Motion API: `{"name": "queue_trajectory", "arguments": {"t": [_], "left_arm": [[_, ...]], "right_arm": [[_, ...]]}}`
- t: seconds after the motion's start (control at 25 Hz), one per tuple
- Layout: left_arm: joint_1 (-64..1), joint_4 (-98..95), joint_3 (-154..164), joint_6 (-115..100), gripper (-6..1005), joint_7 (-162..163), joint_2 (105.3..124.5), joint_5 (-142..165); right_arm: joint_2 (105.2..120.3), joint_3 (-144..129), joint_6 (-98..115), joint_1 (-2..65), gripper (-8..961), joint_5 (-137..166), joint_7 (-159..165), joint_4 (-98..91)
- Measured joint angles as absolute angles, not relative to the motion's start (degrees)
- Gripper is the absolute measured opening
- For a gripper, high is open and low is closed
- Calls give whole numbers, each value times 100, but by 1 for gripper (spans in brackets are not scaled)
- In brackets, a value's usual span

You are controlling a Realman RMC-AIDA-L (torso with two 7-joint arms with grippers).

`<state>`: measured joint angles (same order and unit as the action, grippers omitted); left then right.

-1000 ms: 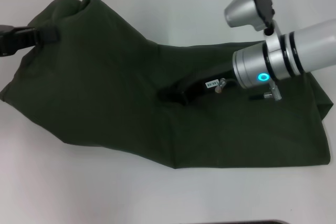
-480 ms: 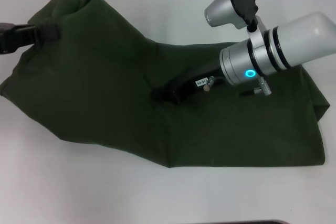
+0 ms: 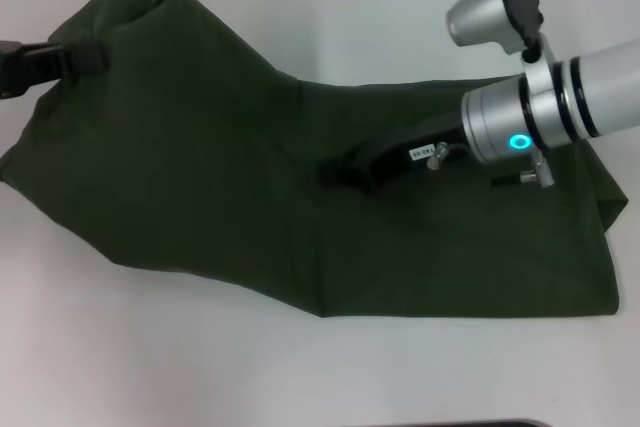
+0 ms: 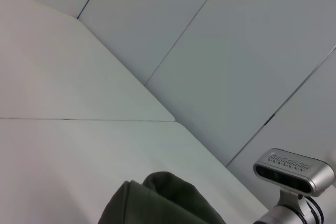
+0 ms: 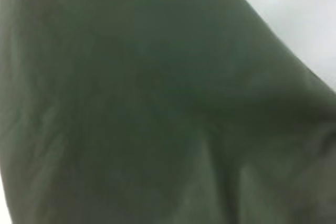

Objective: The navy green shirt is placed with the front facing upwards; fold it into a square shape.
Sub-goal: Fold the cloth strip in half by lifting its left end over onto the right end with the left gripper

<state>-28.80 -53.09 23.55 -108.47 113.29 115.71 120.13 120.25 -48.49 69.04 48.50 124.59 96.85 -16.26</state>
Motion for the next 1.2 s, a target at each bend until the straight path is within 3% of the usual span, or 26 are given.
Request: {"name": "queue_trajectory", "arguments": {"t": [0.92,1.2], "left_arm": [[-2927,-5289,2355,-10782,96,11329,11569,12014],[-2921,-5278,2340,-10776,99,11327,11566,12014]], "right_arm": [[12066,-5310,6615,5138,18,12440,10025,-1419],[12019,-5293,6638,4878,18,12128,10019,-1807]]}}
